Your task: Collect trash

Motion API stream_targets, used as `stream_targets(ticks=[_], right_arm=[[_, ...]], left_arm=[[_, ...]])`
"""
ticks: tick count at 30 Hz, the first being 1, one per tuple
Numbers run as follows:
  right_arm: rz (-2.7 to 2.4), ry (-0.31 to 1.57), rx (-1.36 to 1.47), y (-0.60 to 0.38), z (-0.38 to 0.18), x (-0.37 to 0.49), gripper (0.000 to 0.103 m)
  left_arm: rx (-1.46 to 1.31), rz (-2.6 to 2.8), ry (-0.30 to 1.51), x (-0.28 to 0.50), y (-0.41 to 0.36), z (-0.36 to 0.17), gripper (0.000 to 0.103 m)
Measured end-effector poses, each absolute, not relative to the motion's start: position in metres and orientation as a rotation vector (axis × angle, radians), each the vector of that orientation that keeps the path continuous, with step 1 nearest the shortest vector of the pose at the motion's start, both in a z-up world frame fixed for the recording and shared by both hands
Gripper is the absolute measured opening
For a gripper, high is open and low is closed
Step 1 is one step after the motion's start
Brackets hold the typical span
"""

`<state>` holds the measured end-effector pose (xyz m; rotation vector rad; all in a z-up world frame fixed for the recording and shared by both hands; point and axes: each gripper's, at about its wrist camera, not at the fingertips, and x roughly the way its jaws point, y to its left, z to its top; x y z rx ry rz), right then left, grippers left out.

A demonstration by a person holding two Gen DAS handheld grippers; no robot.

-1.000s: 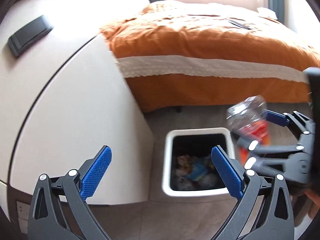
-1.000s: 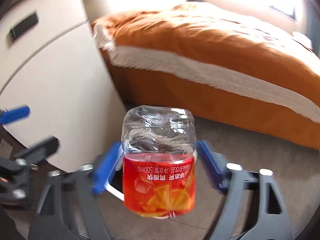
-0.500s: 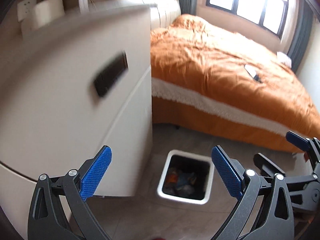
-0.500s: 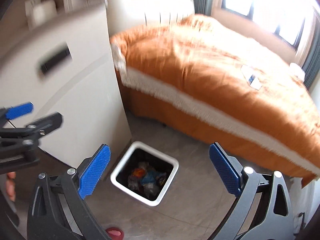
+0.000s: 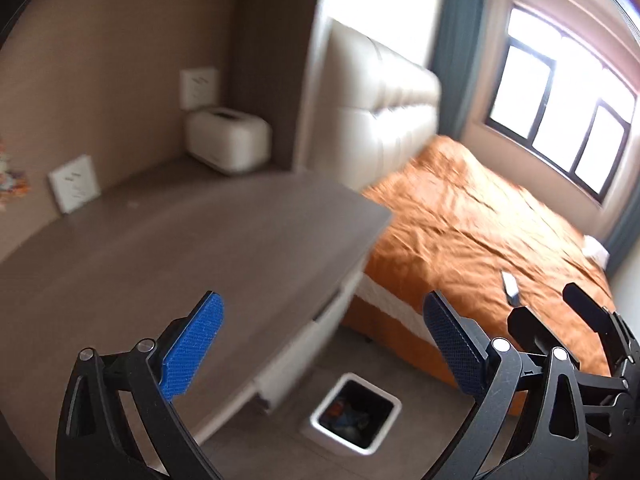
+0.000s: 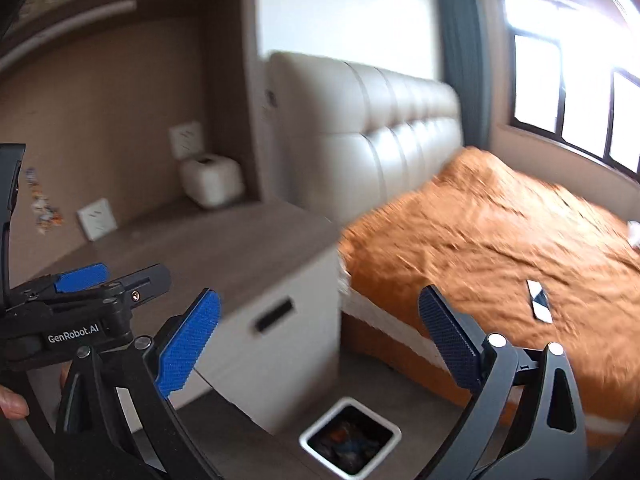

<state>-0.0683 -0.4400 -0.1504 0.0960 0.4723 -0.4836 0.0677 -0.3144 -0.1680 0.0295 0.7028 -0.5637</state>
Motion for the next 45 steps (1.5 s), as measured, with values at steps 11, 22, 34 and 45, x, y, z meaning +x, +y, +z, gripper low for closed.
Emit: stream_targets(ticks=[11, 22, 34, 45], right_arm=[[-0.093, 0.330, 0.038, -0.329, -0.080, 0.004, 0.099], [0.003, 0.304, -0.007, -0.240, -0.058, 0.042, 0.099], [-0.029, 0.305, -0.046, -0.189, -0.057, 0.072, 0.099], [-0.059, 0.328, -0.053, -0.163, -0.062, 0.099, 0.099]], left_arm=[[0.069, -0.180, 0.539, 0.061, -0.169, -0.065, 0.098], [0.059, -0.100, 0.485, 0.074, -0.060, -0.022, 0.098], [0.016, -0.143, 0.486, 0.103, -0.014, -0.026, 0.098], [0.045, -0.138, 0.501, 0.128, 0.010, -0.034, 0.098]])
